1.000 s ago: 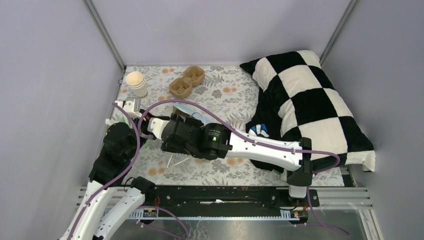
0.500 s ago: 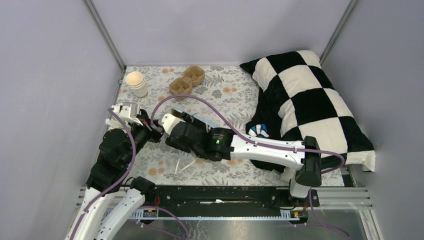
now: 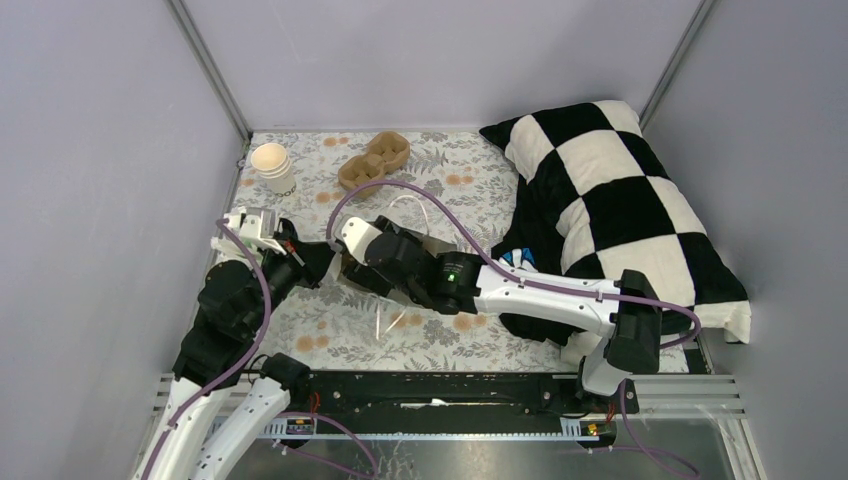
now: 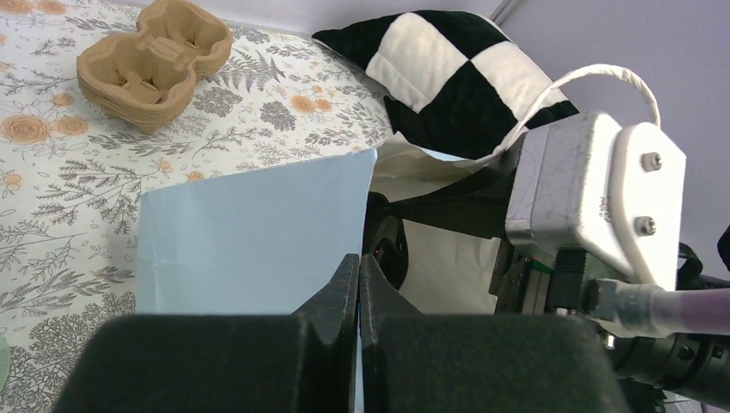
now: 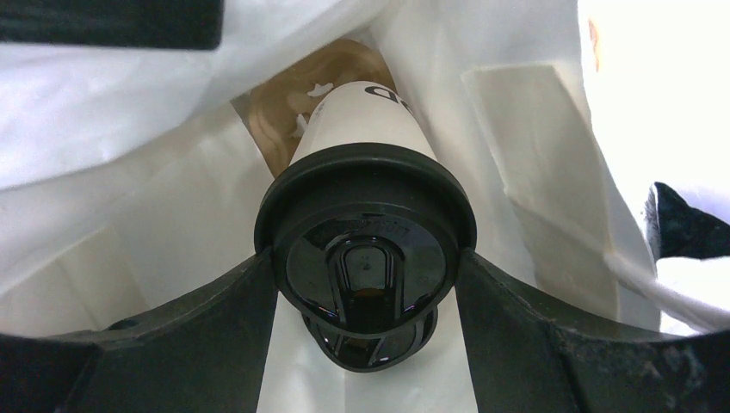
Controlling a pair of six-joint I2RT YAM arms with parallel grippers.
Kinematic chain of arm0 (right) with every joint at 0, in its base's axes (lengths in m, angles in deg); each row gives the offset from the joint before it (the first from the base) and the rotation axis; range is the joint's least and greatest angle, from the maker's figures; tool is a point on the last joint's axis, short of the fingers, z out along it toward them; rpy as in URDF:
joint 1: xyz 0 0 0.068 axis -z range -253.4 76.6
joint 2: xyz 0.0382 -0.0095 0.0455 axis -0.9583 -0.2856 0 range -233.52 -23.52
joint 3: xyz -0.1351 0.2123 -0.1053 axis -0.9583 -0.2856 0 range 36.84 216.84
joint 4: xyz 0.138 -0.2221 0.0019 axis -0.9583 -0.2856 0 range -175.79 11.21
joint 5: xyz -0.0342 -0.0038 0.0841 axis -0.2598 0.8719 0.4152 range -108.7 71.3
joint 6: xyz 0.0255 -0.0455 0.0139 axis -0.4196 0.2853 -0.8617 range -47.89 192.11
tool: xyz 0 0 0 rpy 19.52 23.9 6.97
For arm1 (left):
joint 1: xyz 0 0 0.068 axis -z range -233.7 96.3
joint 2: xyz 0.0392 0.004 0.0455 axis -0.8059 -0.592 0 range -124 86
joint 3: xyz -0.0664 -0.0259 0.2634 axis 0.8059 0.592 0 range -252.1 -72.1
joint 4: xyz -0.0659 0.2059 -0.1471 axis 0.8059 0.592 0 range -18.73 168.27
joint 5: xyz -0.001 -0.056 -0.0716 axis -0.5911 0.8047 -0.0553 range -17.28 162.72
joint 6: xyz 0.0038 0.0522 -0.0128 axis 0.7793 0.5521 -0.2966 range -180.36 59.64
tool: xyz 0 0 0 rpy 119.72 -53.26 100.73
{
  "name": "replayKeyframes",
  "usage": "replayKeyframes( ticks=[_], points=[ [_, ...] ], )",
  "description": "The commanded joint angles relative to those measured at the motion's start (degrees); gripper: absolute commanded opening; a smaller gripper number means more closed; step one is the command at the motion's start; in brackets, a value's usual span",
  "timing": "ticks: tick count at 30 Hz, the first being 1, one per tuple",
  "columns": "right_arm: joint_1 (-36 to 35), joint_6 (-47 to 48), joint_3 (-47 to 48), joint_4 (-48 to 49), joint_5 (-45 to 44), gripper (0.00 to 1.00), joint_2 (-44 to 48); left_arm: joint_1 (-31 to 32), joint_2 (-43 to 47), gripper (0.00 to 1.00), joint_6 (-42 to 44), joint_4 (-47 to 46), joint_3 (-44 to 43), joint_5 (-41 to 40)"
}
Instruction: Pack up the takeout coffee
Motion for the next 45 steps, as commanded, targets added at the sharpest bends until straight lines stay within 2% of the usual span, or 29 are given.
replayKeyframes(
  ticks=[1, 14, 18, 24, 27, 31, 35, 38, 45],
  points=[
    [0.4, 1.6, 0.6, 7.1, 2.1, 0.44, 0.6, 0.0, 1.0, 0.0, 1.0, -1.9, 0.1, 2.1],
    [-1.1, 0.8, -0.1, 7.4, 3.6, 0.42, -1.8, 0.0, 1.2, 0.0, 1.8, 5.5, 1.8, -1.6],
    [-2.5, -1.3, 0.7, 5.7, 2.4, 0.42, -3.3, 0.0, 0.5, 0.0, -3.8, 9.2, 2.6, -4.7],
    [-2.6, -3.6, -0.4, 3.7, 0.6, 0.42, -3.2, 0.0, 1.0, 0.0, -8.3, 10.6, 4.2, -4.7],
    [-2.7, -4.7, -0.9, 2.5, 0.3, 0.42, -2.5, 0.0, 1.8, 0.0, -9.0, 7.6, 6.2, -2.9],
    [-3.0, -5.2, -2.2, 1.5, -1.0, 0.42, -1.5, 0.0, 3.9, 0.0, -8.9, -2.4, 11.4, -2.3],
    [-3.0, -5.4, -3.6, 1.5, -3.0, 0.42, -0.7, 0.0, 1.5, 0.0, -9.9, -9.3, 13.7, -1.5],
    [-2.7, -3.9, -2.5, 1.0, -6.0, 0.42, -1.3, 0.0, 0.1, 0.0, -9.4, -9.0, 12.7, 0.7],
    [-1.1, -6.1, -2.2, -0.9, -10.6, 0.43, -1.1, 0.1, 3.0, 0.0, -10.0, -4.2, 11.0, 2.3]
  ],
)
